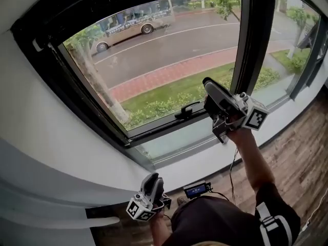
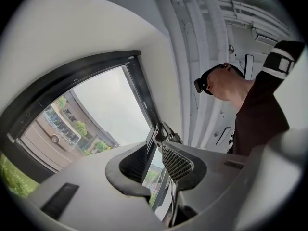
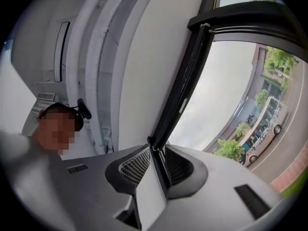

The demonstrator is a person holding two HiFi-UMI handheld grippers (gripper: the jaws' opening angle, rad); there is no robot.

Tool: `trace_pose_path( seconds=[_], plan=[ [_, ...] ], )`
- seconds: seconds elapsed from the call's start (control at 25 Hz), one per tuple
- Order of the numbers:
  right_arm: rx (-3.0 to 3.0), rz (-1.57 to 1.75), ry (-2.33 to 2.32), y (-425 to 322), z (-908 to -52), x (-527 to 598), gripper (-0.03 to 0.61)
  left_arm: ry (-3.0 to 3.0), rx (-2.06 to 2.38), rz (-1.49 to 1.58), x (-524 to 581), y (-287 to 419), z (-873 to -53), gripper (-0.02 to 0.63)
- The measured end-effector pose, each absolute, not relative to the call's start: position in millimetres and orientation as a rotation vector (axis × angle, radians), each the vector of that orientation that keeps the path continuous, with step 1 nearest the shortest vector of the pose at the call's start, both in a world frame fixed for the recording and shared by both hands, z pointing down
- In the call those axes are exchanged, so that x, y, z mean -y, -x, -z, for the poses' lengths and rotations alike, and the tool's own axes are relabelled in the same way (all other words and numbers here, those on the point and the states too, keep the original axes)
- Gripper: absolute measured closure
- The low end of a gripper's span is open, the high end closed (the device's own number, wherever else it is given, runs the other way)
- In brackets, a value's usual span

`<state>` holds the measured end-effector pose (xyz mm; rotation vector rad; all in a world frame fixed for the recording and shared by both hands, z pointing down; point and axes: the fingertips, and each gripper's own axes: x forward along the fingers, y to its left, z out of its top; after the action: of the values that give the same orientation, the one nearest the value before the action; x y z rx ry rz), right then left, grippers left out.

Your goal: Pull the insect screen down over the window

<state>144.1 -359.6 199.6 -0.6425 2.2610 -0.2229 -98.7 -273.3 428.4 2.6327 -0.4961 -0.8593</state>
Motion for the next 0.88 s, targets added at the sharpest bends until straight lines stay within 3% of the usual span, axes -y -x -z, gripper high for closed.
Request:
trace_pose_path(
  seconds=[0.44, 0.88],
  plan=[
    [-2.317, 0.01, 0.684, -132.5, -121.4, 409.4, 0.495, -2.659, 0.5, 0.942, 309.5, 139.0, -412.7, 0.511],
    [-2.353, 0.016, 0.591, -169.8, -107.8, 432.3, 0.495, -2.871, 0.366, 1.136, 359.1, 62.8, -232.5, 0.511]
  ],
)
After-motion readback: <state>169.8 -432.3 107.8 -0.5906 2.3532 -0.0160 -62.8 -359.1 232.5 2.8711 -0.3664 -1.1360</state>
